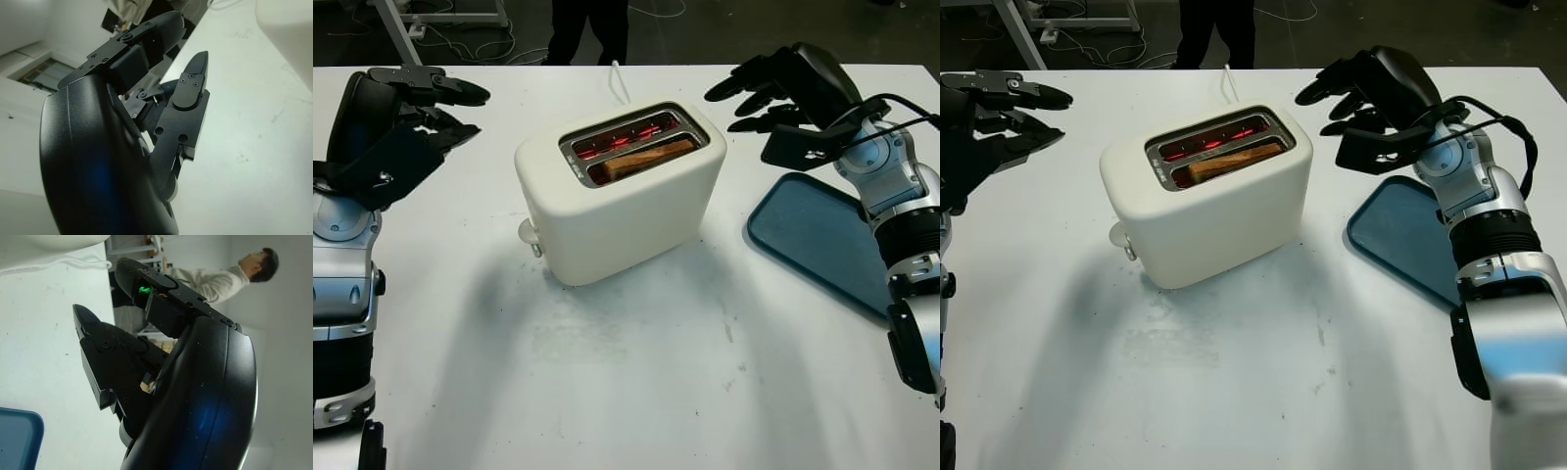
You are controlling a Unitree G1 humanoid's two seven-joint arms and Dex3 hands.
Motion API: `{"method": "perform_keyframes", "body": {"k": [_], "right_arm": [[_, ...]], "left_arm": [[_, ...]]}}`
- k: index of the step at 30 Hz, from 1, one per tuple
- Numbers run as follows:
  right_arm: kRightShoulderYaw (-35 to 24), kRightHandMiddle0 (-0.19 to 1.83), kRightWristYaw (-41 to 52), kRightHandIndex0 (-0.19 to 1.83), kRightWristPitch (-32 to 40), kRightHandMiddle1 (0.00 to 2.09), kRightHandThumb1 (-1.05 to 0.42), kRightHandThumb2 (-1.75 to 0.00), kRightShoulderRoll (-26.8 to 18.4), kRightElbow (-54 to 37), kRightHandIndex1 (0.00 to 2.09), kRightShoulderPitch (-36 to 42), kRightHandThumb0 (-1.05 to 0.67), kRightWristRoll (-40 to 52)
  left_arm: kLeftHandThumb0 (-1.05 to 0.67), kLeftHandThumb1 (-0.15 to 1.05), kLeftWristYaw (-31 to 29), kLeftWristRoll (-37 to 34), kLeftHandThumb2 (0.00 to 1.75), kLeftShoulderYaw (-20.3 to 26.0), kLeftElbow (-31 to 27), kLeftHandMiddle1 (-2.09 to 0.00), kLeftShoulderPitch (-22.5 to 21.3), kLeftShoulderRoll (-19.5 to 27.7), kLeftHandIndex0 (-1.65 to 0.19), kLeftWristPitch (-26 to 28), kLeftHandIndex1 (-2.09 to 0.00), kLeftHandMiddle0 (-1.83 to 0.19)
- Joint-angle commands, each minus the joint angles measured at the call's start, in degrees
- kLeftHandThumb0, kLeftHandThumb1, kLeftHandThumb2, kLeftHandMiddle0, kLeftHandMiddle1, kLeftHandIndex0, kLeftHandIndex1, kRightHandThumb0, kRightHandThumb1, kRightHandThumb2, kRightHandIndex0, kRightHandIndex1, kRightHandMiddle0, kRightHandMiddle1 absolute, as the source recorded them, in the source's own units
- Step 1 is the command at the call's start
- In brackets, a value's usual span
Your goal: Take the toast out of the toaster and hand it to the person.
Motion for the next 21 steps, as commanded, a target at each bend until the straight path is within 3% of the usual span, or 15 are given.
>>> {"method": "perform_keyframes", "body": {"k": [1, 21], "right_arm": [[-0.21, 1.11, -0.32, 1.33, -0.56, 0.00, -0.66, 0.00, -0.64, -0.12, 0.01, 0.40, -0.01, 0.29], [-0.21, 1.10, 0.16, 1.32, -0.24, 0.00, -0.67, 0.00, -0.50, 0.18, 0.00, 0.29, -0.01, 0.51]], "left_arm": [[-0.13, 0.85, 0.09, 0.28, 0.00, 0.04, -0.23, -0.88, 0.86, 0.23, -0.99, -0.18, -0.25, -0.83], [-0.11, 0.85, 0.02, 0.21, 0.00, 0.04, -0.65, -0.86, 0.87, -0.01, -0.98, 0.55, -0.24, -0.81]]}}
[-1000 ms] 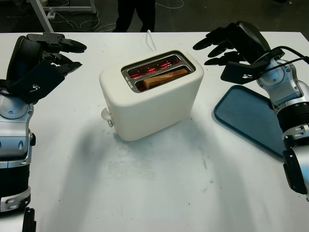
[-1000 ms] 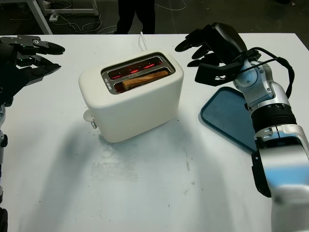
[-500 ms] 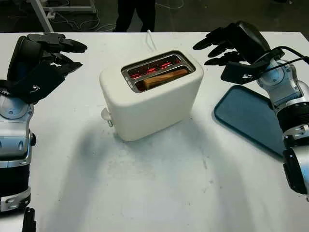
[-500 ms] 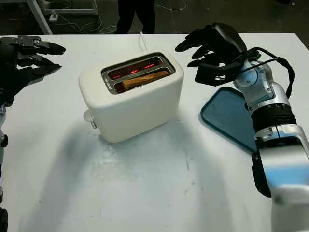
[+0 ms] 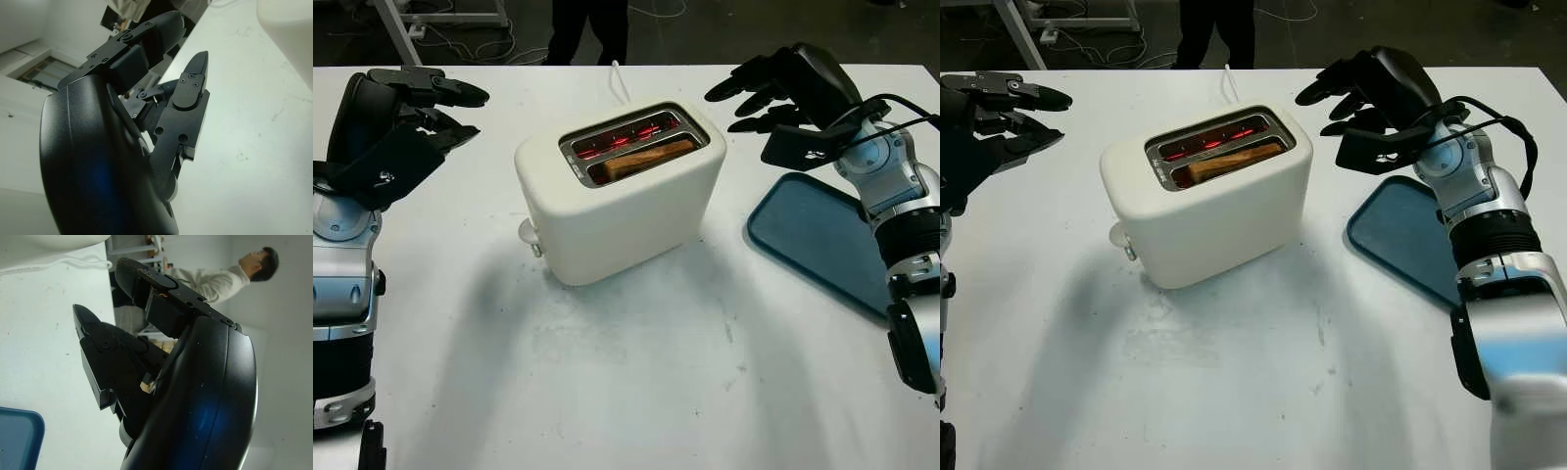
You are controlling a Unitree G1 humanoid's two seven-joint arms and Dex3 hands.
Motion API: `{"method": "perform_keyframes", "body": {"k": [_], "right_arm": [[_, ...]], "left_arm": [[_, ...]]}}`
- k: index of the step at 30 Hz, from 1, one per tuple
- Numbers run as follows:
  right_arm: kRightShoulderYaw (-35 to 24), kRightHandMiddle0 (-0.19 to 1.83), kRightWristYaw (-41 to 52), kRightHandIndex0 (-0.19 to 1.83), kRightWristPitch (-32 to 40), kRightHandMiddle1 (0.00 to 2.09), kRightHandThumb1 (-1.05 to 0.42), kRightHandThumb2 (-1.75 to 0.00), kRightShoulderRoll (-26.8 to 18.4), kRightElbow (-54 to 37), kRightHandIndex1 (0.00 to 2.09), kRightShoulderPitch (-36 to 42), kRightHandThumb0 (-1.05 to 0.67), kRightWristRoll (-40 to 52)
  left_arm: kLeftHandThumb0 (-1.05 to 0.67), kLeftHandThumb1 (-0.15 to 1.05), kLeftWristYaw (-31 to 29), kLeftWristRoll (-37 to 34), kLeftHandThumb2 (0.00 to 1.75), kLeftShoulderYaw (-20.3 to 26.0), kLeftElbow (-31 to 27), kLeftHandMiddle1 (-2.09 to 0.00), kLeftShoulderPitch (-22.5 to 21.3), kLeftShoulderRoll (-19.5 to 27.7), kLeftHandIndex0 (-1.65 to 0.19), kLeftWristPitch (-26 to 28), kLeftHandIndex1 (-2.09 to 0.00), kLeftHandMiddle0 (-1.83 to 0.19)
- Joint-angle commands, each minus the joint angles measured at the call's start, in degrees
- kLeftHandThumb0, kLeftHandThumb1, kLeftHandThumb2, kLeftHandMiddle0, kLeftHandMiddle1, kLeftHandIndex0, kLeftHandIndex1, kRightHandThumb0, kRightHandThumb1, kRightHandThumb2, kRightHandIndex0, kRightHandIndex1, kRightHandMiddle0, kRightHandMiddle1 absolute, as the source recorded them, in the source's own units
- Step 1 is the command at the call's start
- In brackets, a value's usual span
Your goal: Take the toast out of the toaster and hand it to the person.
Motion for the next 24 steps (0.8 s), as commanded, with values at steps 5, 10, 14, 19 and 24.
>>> {"method": "perform_keyframes", "body": {"k": [5, 10, 14, 19, 24], "right_arm": [[-0.12, 1.10, -0.47, 1.31, -0.39, 0.00, -0.66, 0.00, -0.66, -0.22, 0.00, 0.45, -0.02, 0.09], [-0.40, 1.11, 0.04, 1.33, -0.63, 0.01, -0.67, 0.00, -0.52, -0.09, 0.01, 0.41, -0.02, 0.73], [-0.19, 1.10, 0.06, 1.32, -0.19, 0.00, -0.67, 0.00, -0.55, -0.40, 0.00, 0.45, -0.02, 0.38], [-0.25, 1.10, -0.04, 1.32, -0.06, 0.00, -0.67, 0.00, -0.54, -0.47, 0.00, 0.60, -0.01, 0.41], [-0.27, 1.10, -0.16, 1.32, -0.09, 0.00, -0.67, 0.00, -0.57, -0.50, 0.00, 0.62, -0.01, 0.37]], "left_arm": [[-0.12, 0.85, 0.29, 0.46, 0.00, -0.14, -0.30, -0.87, 0.79, 0.06, -0.99, -0.15, -0.24, -0.82], [-0.13, 0.85, 0.19, 0.56, 0.00, -0.22, -0.26, -0.86, 0.74, 0.18, -0.99, 0.00, -0.24, -0.82], [-0.13, 0.85, 0.00, 0.26, 0.00, -0.03, -0.15, -0.86, 0.82, 0.22, -0.98, -0.23, -0.24, -0.82], [-0.12, 0.84, 0.14, 0.15, 0.00, 0.11, 0.08, -0.87, 0.82, 0.20, -1.00, -0.87, -0.24, -0.83], [-0.12, 0.84, 0.10, -0.08, 0.00, 0.15, 0.30, -0.87, 0.82, 0.06, -0.99, -0.95, -0.24, -0.83]]}}
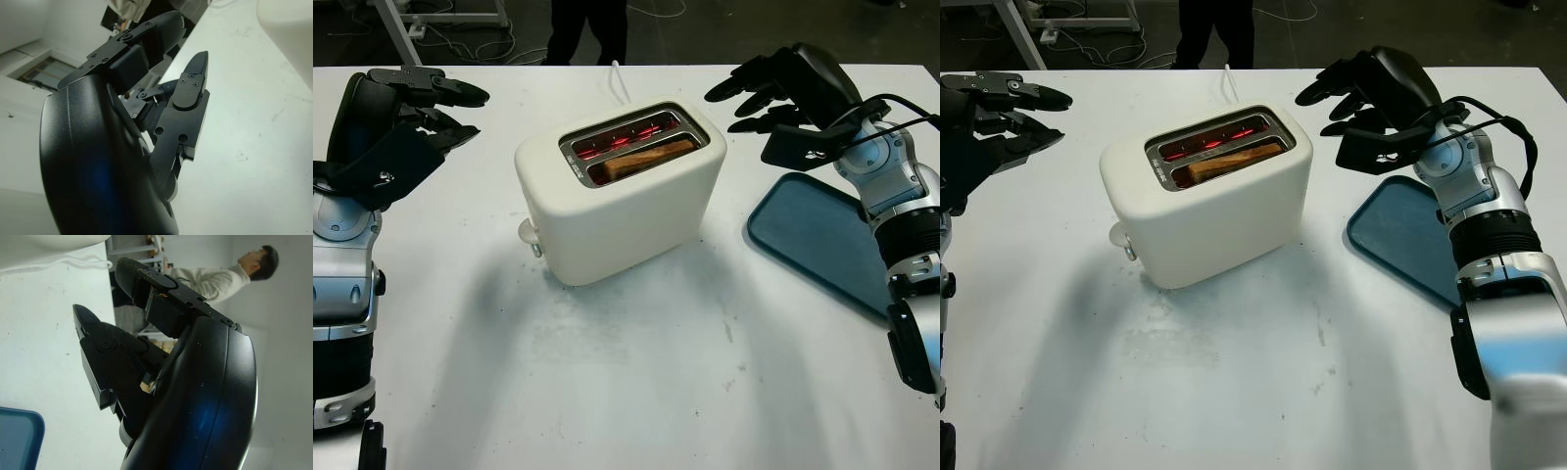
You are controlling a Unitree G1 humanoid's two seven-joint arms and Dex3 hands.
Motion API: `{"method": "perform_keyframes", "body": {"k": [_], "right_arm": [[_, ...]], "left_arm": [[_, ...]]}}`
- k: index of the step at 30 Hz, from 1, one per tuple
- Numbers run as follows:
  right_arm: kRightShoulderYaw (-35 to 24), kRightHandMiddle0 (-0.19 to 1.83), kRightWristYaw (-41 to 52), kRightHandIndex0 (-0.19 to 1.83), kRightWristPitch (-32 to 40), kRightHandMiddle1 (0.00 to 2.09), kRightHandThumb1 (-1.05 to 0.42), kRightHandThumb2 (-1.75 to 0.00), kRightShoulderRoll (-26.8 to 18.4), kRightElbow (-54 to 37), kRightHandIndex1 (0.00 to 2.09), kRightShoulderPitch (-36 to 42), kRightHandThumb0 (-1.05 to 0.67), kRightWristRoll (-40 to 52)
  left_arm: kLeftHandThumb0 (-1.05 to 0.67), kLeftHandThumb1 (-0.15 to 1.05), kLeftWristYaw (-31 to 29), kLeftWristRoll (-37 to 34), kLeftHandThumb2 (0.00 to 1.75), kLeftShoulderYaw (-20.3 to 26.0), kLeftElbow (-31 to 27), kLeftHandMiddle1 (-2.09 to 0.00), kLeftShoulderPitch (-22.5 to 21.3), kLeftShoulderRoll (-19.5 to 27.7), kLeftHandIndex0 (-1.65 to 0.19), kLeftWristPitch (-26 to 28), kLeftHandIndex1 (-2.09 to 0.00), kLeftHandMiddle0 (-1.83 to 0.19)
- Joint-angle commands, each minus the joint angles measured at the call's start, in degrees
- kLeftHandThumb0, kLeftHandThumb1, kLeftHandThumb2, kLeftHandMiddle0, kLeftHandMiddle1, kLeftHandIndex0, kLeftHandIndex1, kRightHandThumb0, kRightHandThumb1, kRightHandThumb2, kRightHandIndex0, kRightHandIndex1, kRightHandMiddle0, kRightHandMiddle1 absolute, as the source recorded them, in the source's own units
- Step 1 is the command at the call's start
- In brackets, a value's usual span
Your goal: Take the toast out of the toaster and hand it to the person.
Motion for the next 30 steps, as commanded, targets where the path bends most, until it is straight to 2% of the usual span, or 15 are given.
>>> {"method": "perform_keyframes", "body": {"k": [1, 15, 30], "right_arm": [[-0.32, 1.10, -0.19, 1.32, -0.14, 0.00, -0.67, 0.00, -0.56, -0.48, 0.00, 0.62, 0.00, 0.44], [-0.27, 1.10, -0.19, 1.32, -0.44, 0.00, -0.67, 0.00, -0.58, -0.06, 0.00, 0.45, -0.01, 0.43], [-0.17, 1.11, -0.08, 1.33, -0.54, 0.01, -0.67, 0.00, -0.65, 0.01, 0.01, 0.13, 0.02, 0.31]], "left_arm": [[-0.12, 0.85, 0.11, -0.01, 0.00, 0.09, 0.17, -0.87, 0.83, 0.06, -0.99, -0.66, -0.24, -0.83], [-0.11, 0.85, 0.15, 0.54, 0.00, -0.21, -0.68, -0.86, 0.70, 0.10, -0.99, 0.57, -0.24, -0.82], [-0.10, 0.85, -0.08, 0.20, 0.00, -0.19, 0.33, -0.88, 0.46, 0.41, -0.99, -1.52, -0.24, -0.83]]}}
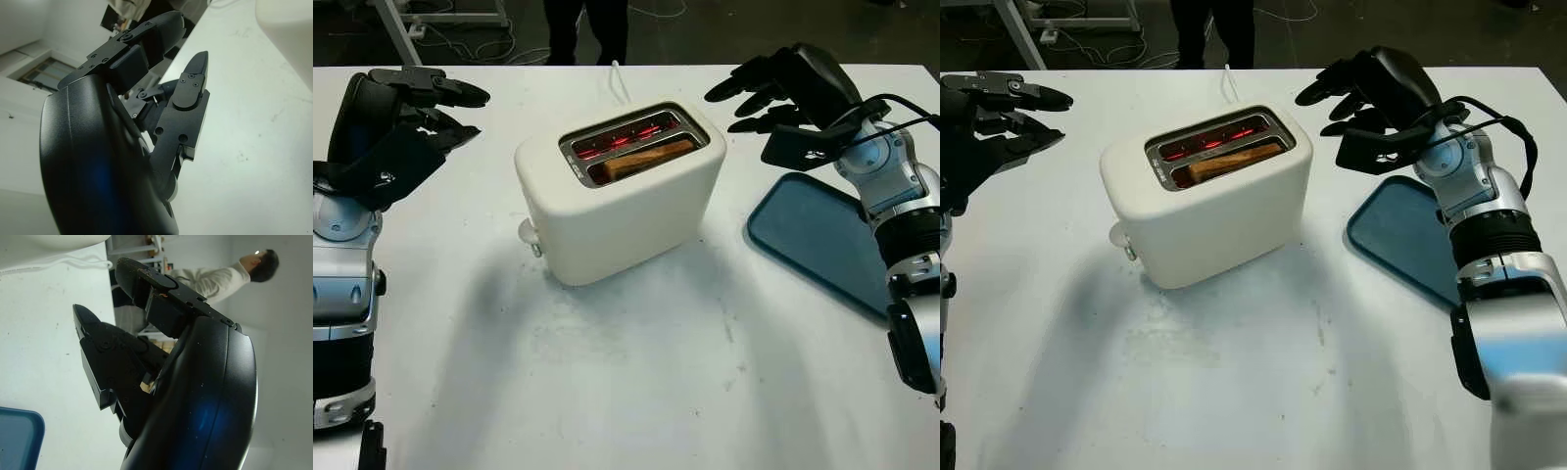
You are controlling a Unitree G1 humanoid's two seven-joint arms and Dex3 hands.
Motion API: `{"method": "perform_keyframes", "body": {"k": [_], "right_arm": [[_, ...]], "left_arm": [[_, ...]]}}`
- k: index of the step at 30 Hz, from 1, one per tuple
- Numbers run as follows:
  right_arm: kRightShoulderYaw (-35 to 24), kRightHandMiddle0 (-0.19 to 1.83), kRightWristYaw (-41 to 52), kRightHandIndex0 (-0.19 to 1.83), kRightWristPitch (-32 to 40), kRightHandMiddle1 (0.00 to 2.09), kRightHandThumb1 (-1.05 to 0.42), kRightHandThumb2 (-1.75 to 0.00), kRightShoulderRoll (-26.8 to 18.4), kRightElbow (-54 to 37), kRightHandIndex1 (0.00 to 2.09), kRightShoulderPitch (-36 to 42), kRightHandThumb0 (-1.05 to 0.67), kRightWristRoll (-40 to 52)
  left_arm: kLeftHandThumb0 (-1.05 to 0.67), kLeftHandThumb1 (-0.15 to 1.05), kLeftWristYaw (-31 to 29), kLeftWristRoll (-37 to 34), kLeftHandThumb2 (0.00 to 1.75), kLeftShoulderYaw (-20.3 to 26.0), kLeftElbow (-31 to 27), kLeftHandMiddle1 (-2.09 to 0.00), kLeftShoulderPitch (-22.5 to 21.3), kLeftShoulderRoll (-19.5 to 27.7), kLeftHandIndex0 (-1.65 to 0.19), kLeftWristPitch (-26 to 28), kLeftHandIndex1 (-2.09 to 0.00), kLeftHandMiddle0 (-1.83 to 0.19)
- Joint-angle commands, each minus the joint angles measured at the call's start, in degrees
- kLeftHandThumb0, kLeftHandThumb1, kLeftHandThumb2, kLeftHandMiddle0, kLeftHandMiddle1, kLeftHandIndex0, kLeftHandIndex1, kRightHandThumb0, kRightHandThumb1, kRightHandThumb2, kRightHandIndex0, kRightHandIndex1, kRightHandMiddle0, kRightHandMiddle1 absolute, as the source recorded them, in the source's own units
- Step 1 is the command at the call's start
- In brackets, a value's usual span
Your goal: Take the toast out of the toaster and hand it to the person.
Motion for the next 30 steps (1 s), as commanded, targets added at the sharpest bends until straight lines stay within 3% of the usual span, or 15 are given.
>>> {"method": "perform_keyframes", "body": {"k": [1, 10, 23, 30], "right_arm": [[-0.19, 1.11, -0.08, 1.34, -0.66, 0.01, -0.66, 0.00, -0.62, 0.07, 0.01, 0.12, 0.02, 0.38], [-0.25, 1.10, 0.14, 1.32, -0.14, 0.00, -0.67, 0.00, -0.66, -0.11, 0.00, 0.27, 0.00, 0.44], [-0.29, 1.10, -0.14, 1.33, 0.10, 0.00, -0.67, 0.00, -0.58, -0.81, 0.01, 0.63, -0.02, 0.33], [-0.46, 1.10, 0.21, 1.32, -0.20, 0.00, -0.67, 0.00, -0.45, -0.37, 0.00, 0.59, -0.02, 0.79]], "left_arm": [[-0.10, 0.84, -0.03, 0.18, 0.00, -0.05, 0.41, -0.88, 0.46, 0.41, -1.00, -1.15, -0.25, -0.84], [-0.11, 0.84, 0.09, 0.00, 0.00, 0.09, 0.90, -0.89, 0.51, 0.26, -1.01, -1.91, -0.26, -0.84], [-0.11, 0.85, 0.36, 0.58, 0.00, 0.02, -0.64, -0.87, 0.75, 0.04, -0.98, 1.04, -0.25, -0.81], [-0.10, 0.84, 0.18, -0.43, 0.00, 0.42, 0.42, -0.88, 0.70, -0.03, -1.00, -0.61, -0.25, -0.83]]}}
